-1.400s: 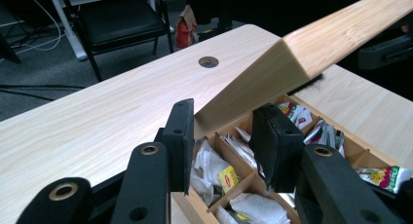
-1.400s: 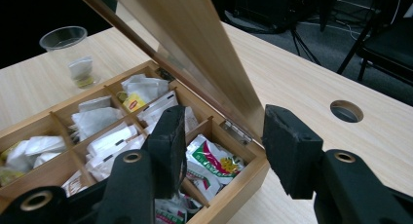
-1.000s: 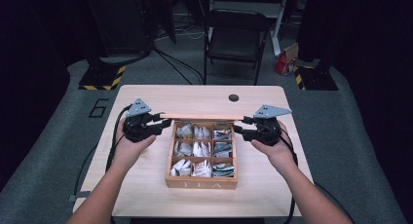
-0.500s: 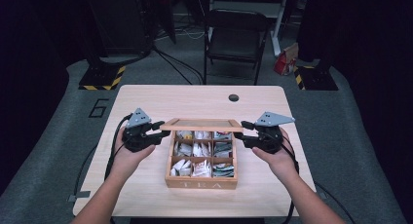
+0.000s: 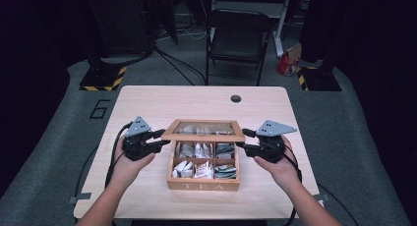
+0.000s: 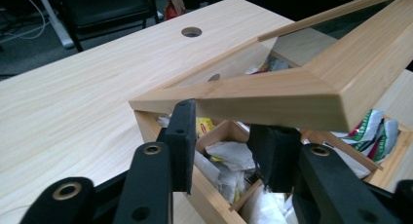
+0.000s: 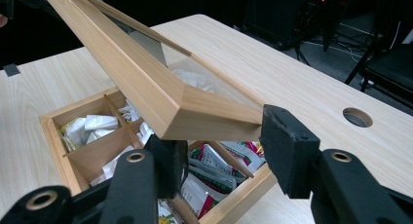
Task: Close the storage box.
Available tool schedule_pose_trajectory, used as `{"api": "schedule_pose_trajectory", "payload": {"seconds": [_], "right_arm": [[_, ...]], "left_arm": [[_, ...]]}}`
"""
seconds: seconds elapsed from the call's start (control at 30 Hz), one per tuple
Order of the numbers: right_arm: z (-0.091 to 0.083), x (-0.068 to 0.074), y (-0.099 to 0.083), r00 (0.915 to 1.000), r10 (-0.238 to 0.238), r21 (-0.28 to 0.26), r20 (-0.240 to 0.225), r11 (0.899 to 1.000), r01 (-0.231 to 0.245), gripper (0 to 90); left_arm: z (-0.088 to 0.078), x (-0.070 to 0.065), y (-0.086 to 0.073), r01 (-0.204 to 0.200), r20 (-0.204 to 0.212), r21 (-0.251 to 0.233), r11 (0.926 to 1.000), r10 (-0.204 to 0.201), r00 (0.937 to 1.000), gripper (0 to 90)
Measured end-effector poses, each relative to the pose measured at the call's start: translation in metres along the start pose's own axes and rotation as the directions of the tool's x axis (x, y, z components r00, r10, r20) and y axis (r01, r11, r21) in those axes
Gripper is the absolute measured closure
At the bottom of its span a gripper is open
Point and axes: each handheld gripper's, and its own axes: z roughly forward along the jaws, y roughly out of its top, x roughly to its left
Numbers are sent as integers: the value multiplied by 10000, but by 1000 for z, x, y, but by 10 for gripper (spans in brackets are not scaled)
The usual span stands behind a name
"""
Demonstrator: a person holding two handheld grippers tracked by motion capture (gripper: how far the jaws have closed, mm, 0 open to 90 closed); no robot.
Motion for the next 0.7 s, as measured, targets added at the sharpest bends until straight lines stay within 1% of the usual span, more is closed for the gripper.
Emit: {"api": "schedule_pose_trajectory", "payload": {"seconds": [0.03,0.07,0.13,0.2,0.23,0.33,0.37,0.4,0.43,0.47,0.5,0.57,0.6,0.63,0.7], "right_arm": [[0,0,-1,10000,43,6,-9,10000,-43,520],[0,0,-1,10000,-19,-34,-16,10000,19,520],[0,2,-3,10000,66,28,-27,10000,-66,518],[0,2,-4,10000,9,47,-18,10000,-9,518],[0,3,-5,10000,22,59,-10,10000,-22,517],[0,3,-8,10000,53,3,-38,10000,-53,519],[0,4,-9,9997,226,-8,-40,9997,-226,518],[0,4,-10,9999,126,-23,-48,9999,-126,518],[0,5,-11,9998,185,-29,-28,9998,-185,517],[0,5,-12,9999,157,3,-25,9999,-157,517],[0,5,-13,10000,33,2,-79,10000,-33,517],[0,7,-14,9999,141,44,13,9999,-141,517],[0,6,-15,10000,-22,23,-26,10000,22,517],[0,8,-16,9999,110,-12,23,9999,-110,517],[0,9,-18,9999,93,14,37,10000,-93,516]], "left_arm": [[-1,0,-1,73,58,-89,9999,-72,10000,644],[-2,0,-2,103,134,-111,9999,-102,9999,643],[-4,-2,-3,32,111,-161,9999,-30,9999,622],[-7,-5,-4,-40,173,-187,9998,43,9998,596],[-8,-6,-4,-130,144,-155,9998,132,9998,591],[-9,-9,-5,-187,71,-152,9997,188,9998,575],[-10,-10,-6,-227,100,-53,9997,227,9997,564],[-11,-11,-6,-229,76,-137,9996,231,9997,555],[-12,-12,-7,-256,47,-99,9996,257,9997,545],[-13,-13,-7,-284,70,-107,9995,285,9996,542],[-13,-13,-8,-343,41,-86,9994,343,9994,541],[-15,-15,-9,-422,41,-49,9991,423,9991,541],[-15,-16,-10,-407,53,-90,9991,408,9992,541],[-16,-17,-11,-411,75,-87,9991,412,9991,542],[-16,-19,-13,-409,136,-57,9991,410,9991,544]]}}
